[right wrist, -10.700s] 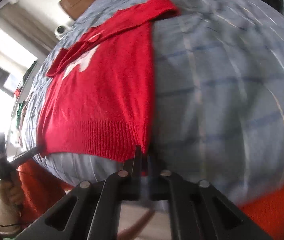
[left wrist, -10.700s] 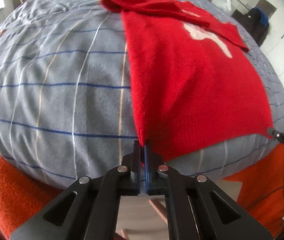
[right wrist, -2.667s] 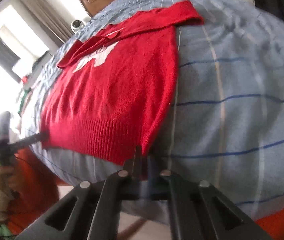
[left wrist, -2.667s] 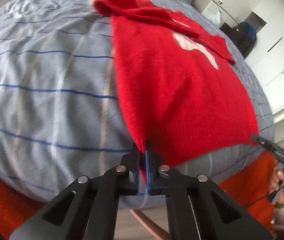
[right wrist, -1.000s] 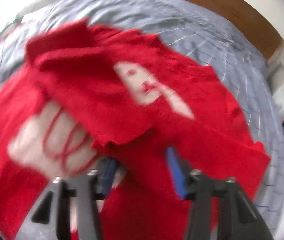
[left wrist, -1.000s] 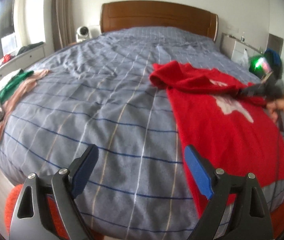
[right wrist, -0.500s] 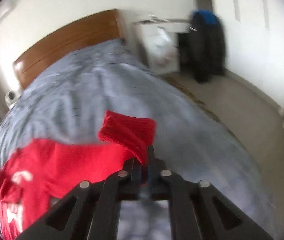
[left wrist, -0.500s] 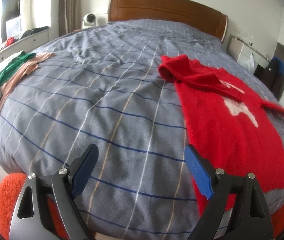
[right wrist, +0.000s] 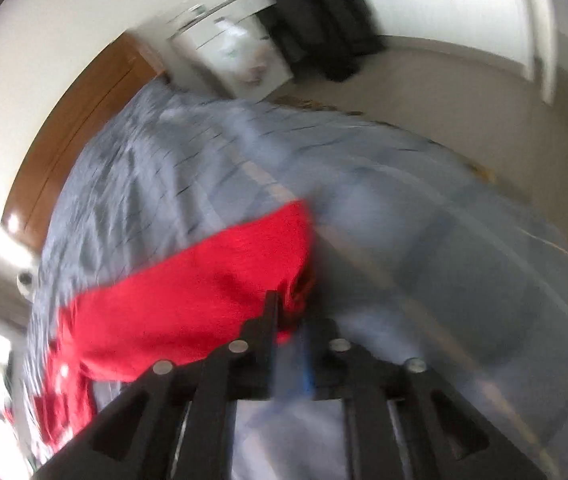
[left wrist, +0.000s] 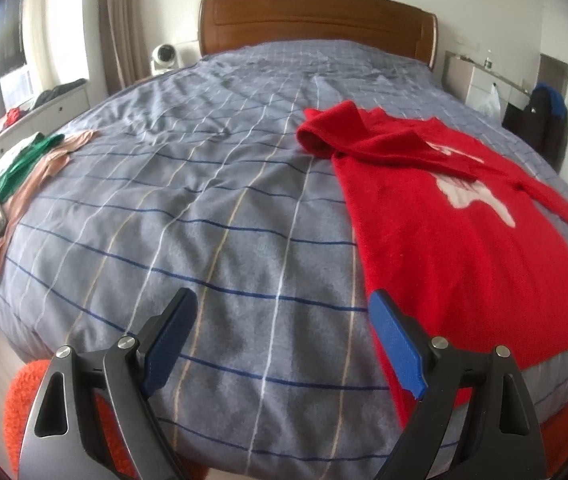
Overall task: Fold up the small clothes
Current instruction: 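Grasp a sleeve cuff with the right tool and lift it, then lay the sleeve across the sweater body and open the right tool, then grasp the other sleeve cuff with the left tool and lift it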
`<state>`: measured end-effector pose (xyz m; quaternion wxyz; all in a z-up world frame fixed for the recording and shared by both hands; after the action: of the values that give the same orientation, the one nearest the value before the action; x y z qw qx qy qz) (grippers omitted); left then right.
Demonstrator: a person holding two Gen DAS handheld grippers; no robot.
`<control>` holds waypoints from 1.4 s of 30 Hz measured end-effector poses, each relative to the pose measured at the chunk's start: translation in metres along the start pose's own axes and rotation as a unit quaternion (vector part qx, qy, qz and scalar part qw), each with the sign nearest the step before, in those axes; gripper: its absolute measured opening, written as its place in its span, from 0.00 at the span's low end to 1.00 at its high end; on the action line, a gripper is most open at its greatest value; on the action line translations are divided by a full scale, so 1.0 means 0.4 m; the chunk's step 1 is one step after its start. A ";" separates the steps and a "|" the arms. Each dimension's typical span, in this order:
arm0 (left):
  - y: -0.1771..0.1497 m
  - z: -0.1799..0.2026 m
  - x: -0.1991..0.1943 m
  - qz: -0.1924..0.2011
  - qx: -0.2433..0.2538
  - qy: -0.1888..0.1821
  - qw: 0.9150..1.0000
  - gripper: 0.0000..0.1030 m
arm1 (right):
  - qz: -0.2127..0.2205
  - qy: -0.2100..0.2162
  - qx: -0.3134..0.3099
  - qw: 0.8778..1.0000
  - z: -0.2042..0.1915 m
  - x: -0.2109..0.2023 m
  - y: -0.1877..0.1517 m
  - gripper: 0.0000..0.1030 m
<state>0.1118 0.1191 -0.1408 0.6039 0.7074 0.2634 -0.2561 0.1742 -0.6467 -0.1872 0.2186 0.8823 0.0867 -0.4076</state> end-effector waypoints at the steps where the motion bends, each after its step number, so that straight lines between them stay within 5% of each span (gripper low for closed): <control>1: -0.001 -0.001 0.002 -0.001 -0.001 0.000 1.000 0.86 | 0.014 -0.009 -0.006 1.000 0.011 -0.024 0.013 0.11; 5: -0.002 -0.001 0.006 -0.005 0.000 0.003 1.000 0.86 | 0.049 -0.005 -0.095 0.994 -0.052 -0.089 0.035 0.11; 9: 0.018 0.000 -0.009 -0.009 0.008 -0.005 1.000 0.86 | 0.006 0.044 -0.152 0.987 -0.157 -0.058 -0.014 0.11; 15: 0.232 0.031 -0.069 0.044 0.076 -0.058 0.994 0.93 | -0.023 0.001 -0.126 0.992 -0.093 0.034 -0.078 0.15; 17: 0.319 0.086 -0.054 0.050 0.128 -0.092 0.986 0.95 | -0.013 0.003 -0.120 0.993 -0.079 0.012 -0.088 0.15; 20: 0.391 0.239 0.024 0.027 0.235 -0.172 0.956 0.95 | 0.002 0.013 -0.161 0.987 -0.098 -0.053 -0.127 0.23; 22: 0.408 0.324 0.105 0.036 0.297 -0.166 0.940 0.95 | 0.006 0.029 -0.188 0.982 -0.107 -0.116 -0.176 0.31; 26: 0.381 0.431 0.272 -0.016 0.335 -0.177 0.925 0.80 | 0.015 0.047 -0.226 0.973 -0.101 -0.208 -0.270 0.41; 29: 0.354 0.489 0.370 -0.051 0.359 -0.170 0.916 0.80 | 0.021 0.057 -0.231 0.971 -0.091 -0.252 -0.330 0.42; 32: 0.356 0.526 0.407 -0.057 0.358 -0.166 0.917 0.78 | 0.019 0.074 -0.243 0.967 -0.109 -0.265 -0.390 0.43; 34: 0.373 0.542 0.416 -0.052 0.344 -0.175 0.921 0.62 | 0.012 0.085 -0.263 0.961 -0.131 -0.260 -0.438 0.43; 36: 0.384 0.543 0.418 -0.051 0.328 -0.176 0.927 0.05 | 0.003 0.094 -0.285 0.954 -0.151 -0.247 -0.491 0.43; 42: 0.495 0.302 0.342 0.002 0.180 -0.155 0.971 0.03 | -0.018 0.109 -0.304 0.946 -0.176 -0.220 -0.564 0.43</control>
<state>0.3414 -0.0180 -0.1084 0.5007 0.7567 0.1150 -0.4043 0.0900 -0.4116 -0.1513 0.4579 0.8115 0.2457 -0.2673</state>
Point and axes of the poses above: each gripper's, at about its wrist camera, not at the fingertips, and x roughly the way its jaws point, z to its right, y to its top, the point moved 10 cm from there along x, roughly the way its jaws point, and after that the axes turned 13 degrees about x, right-handed, at the moved point
